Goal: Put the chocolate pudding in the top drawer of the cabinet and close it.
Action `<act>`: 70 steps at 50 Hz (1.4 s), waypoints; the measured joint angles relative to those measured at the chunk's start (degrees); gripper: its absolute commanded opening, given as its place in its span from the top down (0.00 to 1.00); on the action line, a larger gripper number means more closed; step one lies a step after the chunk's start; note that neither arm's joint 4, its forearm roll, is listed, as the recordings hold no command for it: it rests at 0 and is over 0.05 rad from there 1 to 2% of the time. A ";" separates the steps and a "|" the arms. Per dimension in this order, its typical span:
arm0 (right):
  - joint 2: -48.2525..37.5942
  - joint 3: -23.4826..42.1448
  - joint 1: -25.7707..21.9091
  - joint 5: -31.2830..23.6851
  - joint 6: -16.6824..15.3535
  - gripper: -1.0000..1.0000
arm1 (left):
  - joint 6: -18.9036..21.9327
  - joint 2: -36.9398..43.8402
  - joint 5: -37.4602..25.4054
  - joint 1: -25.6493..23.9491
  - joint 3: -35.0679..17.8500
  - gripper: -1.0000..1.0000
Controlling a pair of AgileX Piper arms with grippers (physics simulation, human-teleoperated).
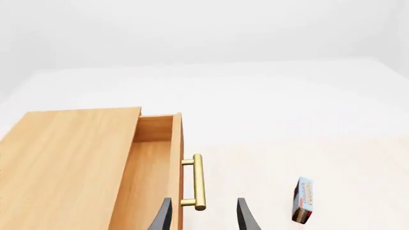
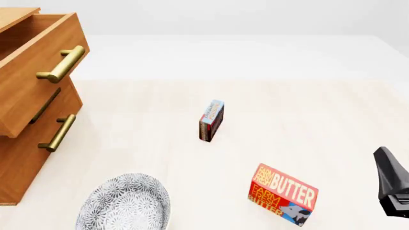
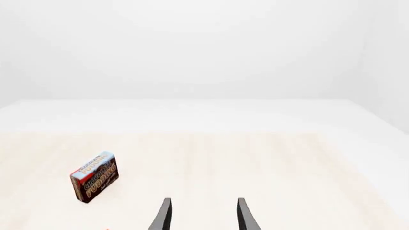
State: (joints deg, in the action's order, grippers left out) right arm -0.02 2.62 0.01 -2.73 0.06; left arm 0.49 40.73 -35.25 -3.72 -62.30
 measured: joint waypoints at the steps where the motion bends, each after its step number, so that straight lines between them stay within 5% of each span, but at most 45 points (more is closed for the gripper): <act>1: 0.00 0.00 0.00 0.00 0.00 0.00 | -0.05 0.28 -0.17 0.14 -0.17 0.00; 70: 0.00 0.02 0.00 -0.02 0.00 0.00 | -6.06 11.35 -6.97 5.43 0.87 0.00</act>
State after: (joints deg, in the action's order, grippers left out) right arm -0.01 2.64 0.01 -2.76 0.06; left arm -5.57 52.08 -42.22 1.71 -61.43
